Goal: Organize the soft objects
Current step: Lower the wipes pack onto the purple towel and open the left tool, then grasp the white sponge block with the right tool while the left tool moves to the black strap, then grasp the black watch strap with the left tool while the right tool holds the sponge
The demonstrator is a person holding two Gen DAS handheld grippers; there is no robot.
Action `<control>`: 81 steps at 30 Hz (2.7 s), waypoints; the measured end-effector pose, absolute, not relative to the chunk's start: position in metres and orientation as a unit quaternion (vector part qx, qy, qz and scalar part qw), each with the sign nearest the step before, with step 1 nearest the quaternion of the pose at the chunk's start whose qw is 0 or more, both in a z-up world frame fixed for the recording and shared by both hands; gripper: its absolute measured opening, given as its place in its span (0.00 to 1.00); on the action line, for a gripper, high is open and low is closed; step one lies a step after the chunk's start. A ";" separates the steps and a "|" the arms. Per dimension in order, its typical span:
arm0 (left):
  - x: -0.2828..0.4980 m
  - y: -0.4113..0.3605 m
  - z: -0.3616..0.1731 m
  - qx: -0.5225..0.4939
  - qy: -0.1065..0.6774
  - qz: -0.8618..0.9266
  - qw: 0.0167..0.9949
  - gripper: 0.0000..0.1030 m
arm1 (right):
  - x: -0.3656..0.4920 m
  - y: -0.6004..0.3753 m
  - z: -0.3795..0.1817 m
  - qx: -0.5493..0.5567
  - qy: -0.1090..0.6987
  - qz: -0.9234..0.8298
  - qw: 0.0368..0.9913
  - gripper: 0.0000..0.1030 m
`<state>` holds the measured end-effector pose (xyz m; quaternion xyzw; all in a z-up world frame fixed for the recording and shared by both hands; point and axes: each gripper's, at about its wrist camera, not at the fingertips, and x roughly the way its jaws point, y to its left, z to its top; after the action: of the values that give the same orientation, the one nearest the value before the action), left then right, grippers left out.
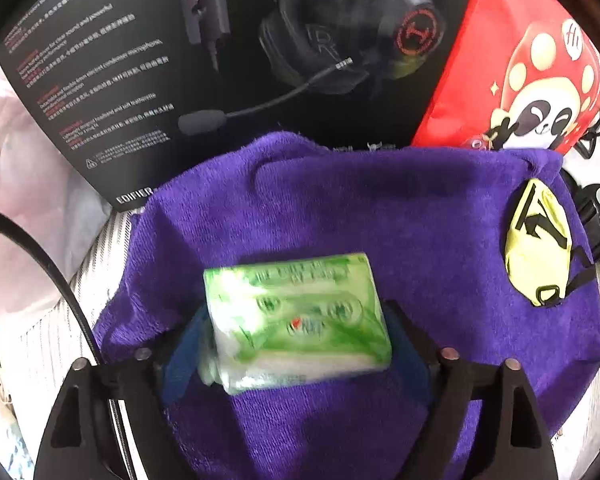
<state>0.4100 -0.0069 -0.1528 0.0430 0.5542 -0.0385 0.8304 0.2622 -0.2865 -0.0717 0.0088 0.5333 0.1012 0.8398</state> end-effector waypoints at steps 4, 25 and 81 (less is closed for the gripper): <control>0.407 -0.014 -0.156 0.041 0.561 -0.038 0.826 0.89 | 0.252 -0.290 -0.073 0.007 0.538 0.091 0.838 0.96; 0.239 0.012 -0.071 0.009 0.503 -0.043 0.863 0.89 | 0.161 -0.259 -0.034 0.026 0.502 0.162 0.849 0.96; 0.142 0.028 -0.150 0.111 0.496 -0.095 0.856 0.97 | 0.115 -0.248 -0.033 0.067 0.464 0.190 0.863 0.64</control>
<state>0.1417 0.0284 -0.1499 0.1113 0.4963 -0.0951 0.8557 0.1153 -0.2476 -0.0332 0.0669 0.4641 0.1902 0.8625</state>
